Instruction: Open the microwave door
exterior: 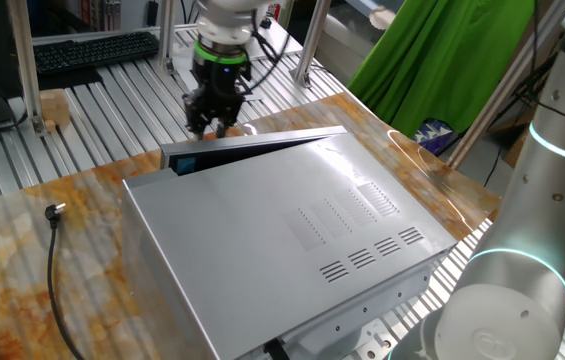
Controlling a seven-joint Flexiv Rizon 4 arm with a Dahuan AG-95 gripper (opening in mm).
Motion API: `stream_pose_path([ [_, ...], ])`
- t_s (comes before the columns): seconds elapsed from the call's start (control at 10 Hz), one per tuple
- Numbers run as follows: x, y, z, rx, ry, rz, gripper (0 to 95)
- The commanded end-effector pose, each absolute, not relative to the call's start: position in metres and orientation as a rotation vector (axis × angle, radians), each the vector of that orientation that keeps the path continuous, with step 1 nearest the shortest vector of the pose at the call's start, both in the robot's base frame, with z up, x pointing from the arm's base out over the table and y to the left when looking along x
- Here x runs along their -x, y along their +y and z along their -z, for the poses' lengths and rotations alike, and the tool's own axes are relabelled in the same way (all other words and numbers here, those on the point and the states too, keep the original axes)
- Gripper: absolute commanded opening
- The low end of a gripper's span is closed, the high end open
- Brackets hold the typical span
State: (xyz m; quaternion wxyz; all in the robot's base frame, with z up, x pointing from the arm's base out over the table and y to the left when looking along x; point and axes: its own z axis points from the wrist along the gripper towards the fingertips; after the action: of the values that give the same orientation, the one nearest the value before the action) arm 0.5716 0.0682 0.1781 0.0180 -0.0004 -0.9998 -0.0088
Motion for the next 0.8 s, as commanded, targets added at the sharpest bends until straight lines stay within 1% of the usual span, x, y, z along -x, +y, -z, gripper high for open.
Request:
stream_pose_path([
  [0.1,-0.569,0.06,-0.176,-0.006,-3.105,0.035,38.0],
  [0.8,-0.56,0.04,-0.171,-0.069,-3.113,0.04,38.0],
])
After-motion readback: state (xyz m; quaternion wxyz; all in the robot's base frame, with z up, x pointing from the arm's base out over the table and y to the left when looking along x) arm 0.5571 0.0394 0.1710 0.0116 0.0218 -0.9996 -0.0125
